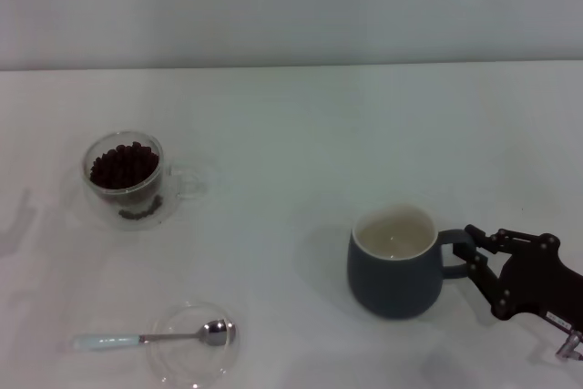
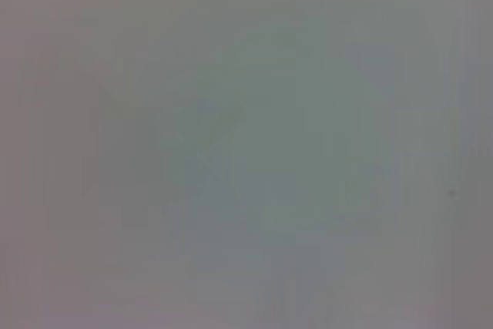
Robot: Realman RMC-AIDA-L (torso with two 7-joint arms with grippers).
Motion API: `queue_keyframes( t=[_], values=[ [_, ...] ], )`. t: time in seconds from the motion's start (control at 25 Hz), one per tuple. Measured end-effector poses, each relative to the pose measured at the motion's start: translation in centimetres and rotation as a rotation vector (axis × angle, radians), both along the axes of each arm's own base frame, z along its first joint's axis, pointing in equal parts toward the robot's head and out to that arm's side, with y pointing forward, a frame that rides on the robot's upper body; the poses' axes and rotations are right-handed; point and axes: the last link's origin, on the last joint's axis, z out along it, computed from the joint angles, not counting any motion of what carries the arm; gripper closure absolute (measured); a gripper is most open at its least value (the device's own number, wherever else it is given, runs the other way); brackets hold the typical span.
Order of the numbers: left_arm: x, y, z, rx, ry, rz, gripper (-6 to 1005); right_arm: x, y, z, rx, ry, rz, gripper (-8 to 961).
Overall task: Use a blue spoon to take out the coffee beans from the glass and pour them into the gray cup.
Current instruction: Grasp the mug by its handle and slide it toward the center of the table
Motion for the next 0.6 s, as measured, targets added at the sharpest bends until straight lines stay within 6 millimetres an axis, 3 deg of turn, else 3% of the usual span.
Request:
queue_keyframes(
  t=[0.6],
  values=[
    [-0.1,-0.2,0.1,0.0,0.004,0.003,126,-1.3,-0.2,-1.4,-0.076,-0.002,0.07,785]
  ],
)
